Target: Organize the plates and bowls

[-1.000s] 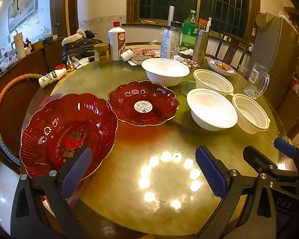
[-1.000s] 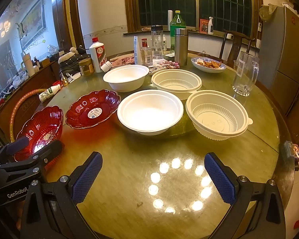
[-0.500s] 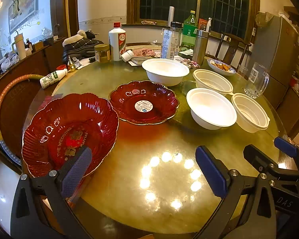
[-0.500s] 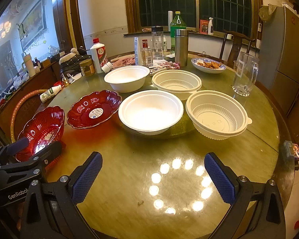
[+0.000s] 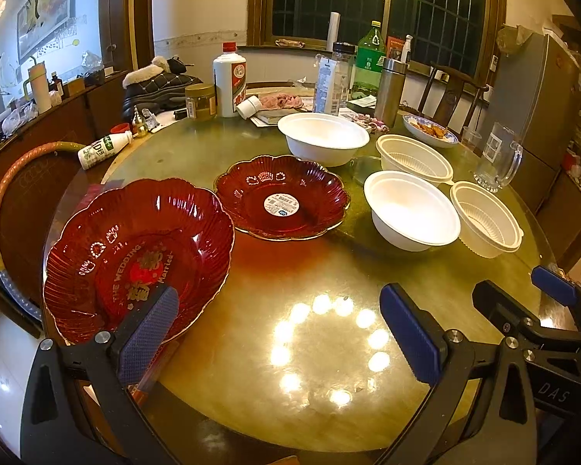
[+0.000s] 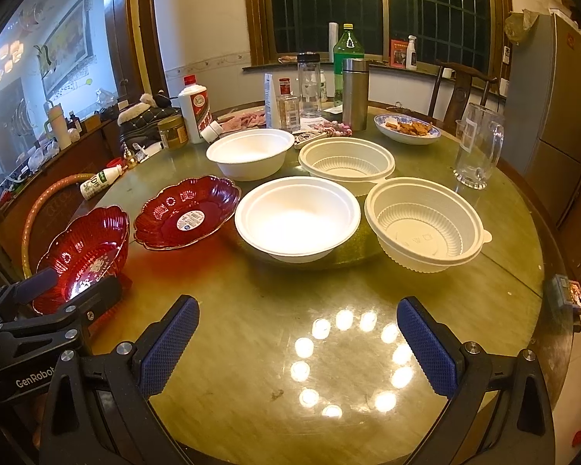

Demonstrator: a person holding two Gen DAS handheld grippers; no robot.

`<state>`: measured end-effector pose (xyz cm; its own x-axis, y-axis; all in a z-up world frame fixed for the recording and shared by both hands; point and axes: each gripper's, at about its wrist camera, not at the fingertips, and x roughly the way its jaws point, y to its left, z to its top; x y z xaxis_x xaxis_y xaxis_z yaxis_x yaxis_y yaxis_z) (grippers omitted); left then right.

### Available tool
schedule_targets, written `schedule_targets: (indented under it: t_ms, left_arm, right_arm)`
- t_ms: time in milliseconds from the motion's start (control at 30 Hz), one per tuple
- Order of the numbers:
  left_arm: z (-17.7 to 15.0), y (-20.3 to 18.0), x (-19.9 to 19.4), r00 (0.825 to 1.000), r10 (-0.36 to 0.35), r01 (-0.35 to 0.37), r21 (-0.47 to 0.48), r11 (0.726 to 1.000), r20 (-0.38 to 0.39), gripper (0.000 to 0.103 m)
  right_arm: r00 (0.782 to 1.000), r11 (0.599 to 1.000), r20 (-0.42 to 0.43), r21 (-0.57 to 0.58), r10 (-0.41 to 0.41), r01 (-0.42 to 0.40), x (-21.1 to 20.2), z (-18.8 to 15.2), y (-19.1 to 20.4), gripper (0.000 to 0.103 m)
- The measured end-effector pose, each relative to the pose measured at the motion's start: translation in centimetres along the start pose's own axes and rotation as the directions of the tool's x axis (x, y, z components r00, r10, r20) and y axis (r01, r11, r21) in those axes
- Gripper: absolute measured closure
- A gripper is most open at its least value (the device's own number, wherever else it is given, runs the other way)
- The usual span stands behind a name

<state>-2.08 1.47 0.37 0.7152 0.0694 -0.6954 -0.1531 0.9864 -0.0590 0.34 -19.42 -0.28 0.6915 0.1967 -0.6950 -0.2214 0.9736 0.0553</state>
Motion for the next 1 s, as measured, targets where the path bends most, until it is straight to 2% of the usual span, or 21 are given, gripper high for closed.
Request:
schedule_targets:
  t_ms: [367,600,733,800,867,933,1000]
  left_arm:
    - [-0.1,0.3,0.0,1.0,-0.014,0.014,0.001,1.0,-0.003,0.0]
    - [-0.1,1.5,-0.2,0.999,-0.046,0.045,-0.021,0.999,-0.011,0.0]
    - [0.0,3.0,-1.3,0.996,-0.088,0.088,-0.005,0.996,-0.008,0.0]
    - [0.0,5.2,-2.5,0.992,-0.125,0.126,-0.038,0.991,0.027,0.0]
    - [0.0,8.8,-3.8,0.985,-0.15,0.158,-0.105,0.982,0.082,0.0]
    - [-0.1,12.3,-4.0,0.985,-0.132,0.149,-0.168,0.974,0.107,0.0]
    - [-0.4,15.1,-3.3,0.992,-0.096,0.113,-0.21,0.971,0.087,0.0]
  right_arm:
    - [1.0,1.0,0.0,0.004,0.003,-0.003,0.1,-0.1,-0.1,0.0]
    - [1.0,1.0,-0.001,-0.009,0.01,-0.01,0.4,0.1,0.6,0.0]
    - [0.999,0.999,0.0,-0.01,0.034,-0.034,0.5,0.3,1.0,0.0]
    - [0.997,0.997,-0.002,-0.003,0.083,-0.083,0.5,0.3,1.3,0.0]
    - [0.982,0.982,-0.019,0.023,0.186,-0.185,1.0,0.5,1.8,0.0]
    - [0.964,0.964,-0.046,0.053,0.261,-0.259,1.8,0.8,2.5,0.0]
    - [0.943,0.945,-0.073,0.071,0.325,-0.32,2.8,1.1,3.6,0.0]
